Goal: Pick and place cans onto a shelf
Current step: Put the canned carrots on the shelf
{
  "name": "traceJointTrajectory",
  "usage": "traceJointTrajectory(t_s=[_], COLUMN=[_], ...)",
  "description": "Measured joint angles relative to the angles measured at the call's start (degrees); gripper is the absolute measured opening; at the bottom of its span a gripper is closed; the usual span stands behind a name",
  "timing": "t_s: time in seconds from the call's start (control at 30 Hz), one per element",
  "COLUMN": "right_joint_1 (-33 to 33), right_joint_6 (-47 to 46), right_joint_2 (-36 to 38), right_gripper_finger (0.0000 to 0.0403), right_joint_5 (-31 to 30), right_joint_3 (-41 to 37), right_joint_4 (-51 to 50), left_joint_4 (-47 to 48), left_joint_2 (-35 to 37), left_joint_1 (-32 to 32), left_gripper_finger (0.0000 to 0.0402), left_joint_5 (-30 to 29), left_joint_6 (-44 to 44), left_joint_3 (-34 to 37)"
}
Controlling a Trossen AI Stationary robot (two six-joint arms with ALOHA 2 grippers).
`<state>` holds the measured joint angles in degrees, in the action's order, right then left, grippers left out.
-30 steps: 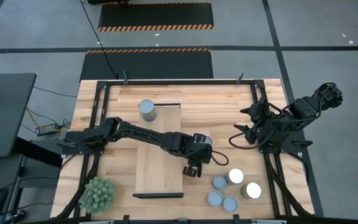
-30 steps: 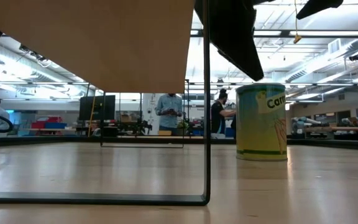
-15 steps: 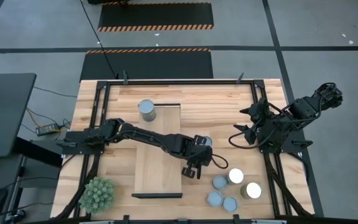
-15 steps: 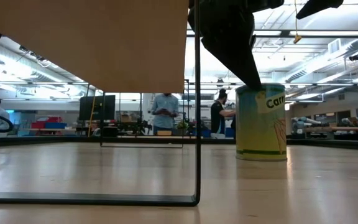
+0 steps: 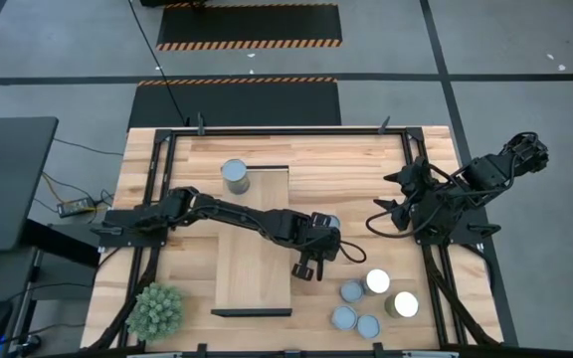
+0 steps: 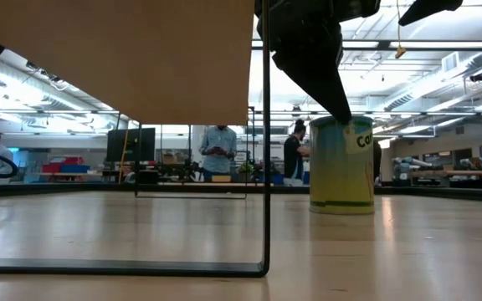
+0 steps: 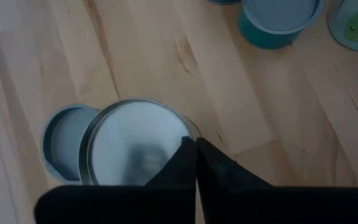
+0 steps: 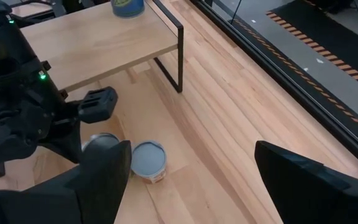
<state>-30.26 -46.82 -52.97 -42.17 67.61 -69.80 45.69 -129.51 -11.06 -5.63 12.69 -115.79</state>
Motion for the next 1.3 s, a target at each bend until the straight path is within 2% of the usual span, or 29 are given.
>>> traceJointTrajectory(t_s=[0.33, 0.73, 0.9, 1.2, 1.3], right_joint_1=[0.0, 0.0, 0.0, 0.0, 0.0], right_joint_6=[-0.1, -0.7, -0.6, -0.2, -0.2], right_joint_2=[0.0, 0.0, 0.0, 0.0, 0.0], right_gripper_finger=[0.0348, 0.0348, 0.0348, 0.0348, 0.0348], right_joint_5=[0.0, 0.1, 0.1, 0.1, 0.0], right_joint_3=[0.0, 0.0, 0.0, 0.0, 0.0], right_joint_4=[0.0, 0.0, -0.1, -0.6, -0.6], left_joint_4=[-0.8, -0.6, 2.2, 12.7, 14.2], left_joint_2=[0.4, 0.7, 0.7, 0.7, 2.7], left_joint_1=[0.4, 0.5, 0.6, 0.7, 1.0], left_gripper_finger=[0.0001, 0.0001, 0.0, 0.0, 0.0], left_joint_5=[-1.7, -3.6, -3.6, -3.5, -3.4], left_joint_6=[0.0, 1.6, 0.3, -4.0, -7.1], left_joint_3=[0.0, -4.6, -7.0, -18.7, -18.0])
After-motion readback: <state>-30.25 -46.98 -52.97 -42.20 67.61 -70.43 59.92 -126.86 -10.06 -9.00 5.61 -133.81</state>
